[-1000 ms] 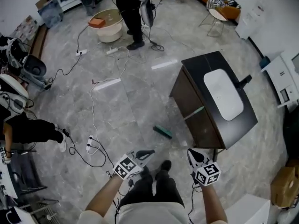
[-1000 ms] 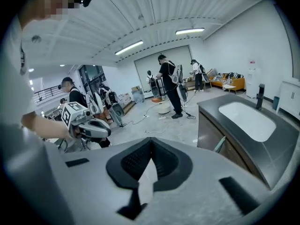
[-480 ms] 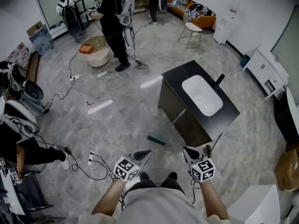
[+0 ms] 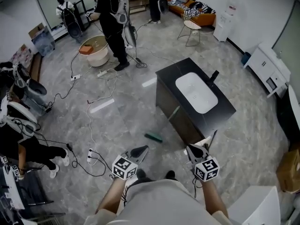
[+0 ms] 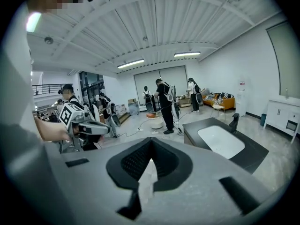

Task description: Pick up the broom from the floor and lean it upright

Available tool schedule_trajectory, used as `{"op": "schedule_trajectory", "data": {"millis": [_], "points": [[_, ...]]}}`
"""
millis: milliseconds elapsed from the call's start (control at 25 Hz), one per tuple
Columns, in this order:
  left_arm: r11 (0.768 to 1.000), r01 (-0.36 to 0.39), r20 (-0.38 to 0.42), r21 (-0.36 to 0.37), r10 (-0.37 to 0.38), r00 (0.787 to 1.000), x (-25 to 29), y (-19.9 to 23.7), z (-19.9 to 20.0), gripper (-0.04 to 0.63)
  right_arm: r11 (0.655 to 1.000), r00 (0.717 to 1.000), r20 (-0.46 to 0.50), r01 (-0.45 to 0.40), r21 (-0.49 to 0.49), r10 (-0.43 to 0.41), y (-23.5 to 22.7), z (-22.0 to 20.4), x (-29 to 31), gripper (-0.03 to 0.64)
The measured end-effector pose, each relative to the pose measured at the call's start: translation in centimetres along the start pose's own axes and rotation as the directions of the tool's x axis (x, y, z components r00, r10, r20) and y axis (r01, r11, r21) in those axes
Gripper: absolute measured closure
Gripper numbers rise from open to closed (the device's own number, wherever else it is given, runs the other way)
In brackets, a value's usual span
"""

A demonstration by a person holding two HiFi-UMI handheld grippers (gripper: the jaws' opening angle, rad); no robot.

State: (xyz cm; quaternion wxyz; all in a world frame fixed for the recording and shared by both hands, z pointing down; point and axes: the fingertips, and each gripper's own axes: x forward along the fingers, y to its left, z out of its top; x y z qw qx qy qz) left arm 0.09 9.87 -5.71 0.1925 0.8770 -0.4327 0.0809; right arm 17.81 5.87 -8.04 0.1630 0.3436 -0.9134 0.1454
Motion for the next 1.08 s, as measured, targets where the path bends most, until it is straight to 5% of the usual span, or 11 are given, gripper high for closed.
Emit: {"op": "schedule_trajectory", "data": {"millis": [560,1080], "points": [[0.998,-0.062,0.017,0.028,0.061,0.998,2.8,-3.8,1.3,0.583,0.996,0.996,0.055,-0.073,-0.054,0.076,-3.7,1.8,-3.7,0.617],[0.997,-0.068,0.032,0.031,0.067,0.997,4.5,-4.9,2.2,0.583,0.998,0.994,0.098,-0.052,-0.033,0.055,-6.3,2.8,-5.2,0.617]]}}
